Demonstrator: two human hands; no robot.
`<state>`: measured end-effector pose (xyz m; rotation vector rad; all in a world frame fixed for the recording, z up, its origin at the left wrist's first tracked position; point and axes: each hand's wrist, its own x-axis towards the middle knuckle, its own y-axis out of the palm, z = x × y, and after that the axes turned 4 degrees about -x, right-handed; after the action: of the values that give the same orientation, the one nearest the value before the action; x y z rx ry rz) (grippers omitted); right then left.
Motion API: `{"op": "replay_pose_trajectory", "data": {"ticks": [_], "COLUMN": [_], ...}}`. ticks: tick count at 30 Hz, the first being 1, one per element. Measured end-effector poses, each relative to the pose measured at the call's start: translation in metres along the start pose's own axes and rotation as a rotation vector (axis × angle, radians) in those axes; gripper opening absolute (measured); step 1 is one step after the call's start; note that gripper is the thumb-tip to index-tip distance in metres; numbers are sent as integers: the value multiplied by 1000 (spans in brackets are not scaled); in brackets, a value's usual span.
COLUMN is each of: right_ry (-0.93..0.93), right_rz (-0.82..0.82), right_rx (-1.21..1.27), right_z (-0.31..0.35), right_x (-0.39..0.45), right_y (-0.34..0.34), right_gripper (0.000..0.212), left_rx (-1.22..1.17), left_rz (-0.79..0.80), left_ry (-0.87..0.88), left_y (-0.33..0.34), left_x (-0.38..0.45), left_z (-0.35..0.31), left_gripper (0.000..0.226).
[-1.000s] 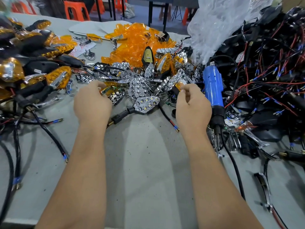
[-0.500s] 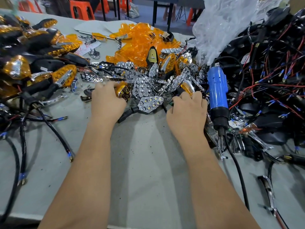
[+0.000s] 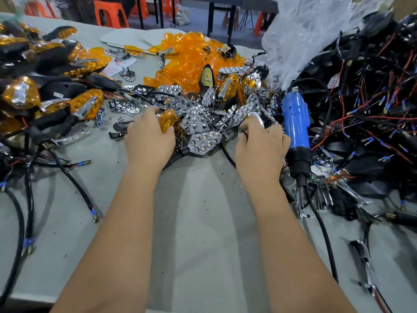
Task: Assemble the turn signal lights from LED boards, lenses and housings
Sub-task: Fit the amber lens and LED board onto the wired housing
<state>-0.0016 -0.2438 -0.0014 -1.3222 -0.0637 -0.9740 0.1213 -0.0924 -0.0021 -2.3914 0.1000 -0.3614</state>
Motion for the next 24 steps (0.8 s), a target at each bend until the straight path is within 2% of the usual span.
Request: {"op": "replay_pose_trajectory", "data": {"ticks": [4,6,9,11,13,18,24], "right_ry": [33,70,192,227,224,216,203], "right_rz": [-129,-138,-43,-27,-24,-11,41], "right_rx": [272,466,732,800,817,916,1049], "right_z": [1,3,6,5,4,5,8], "right_x": [0,0,2,3,3,2,1], "right_y": [-1,-1,-3,-4,-4,-6,-10], "right_gripper": [7,11,17,19,16,18,26], "left_rx": [-264,-417,-561,-572,-577,-759,-988], "left_rz": [-189,-191,-31,87,164,283,378], "left_ry": [101,144,159,162,177,246,218], "left_y": [-1,0,10,19,25,27,26], "left_x": [-5,-12,-22,-27,-32,-35,-35], "left_z": [-11,-21,-35,-41,-45,-47,-45], "left_gripper": [57,58,69,75,70,70,75]}}
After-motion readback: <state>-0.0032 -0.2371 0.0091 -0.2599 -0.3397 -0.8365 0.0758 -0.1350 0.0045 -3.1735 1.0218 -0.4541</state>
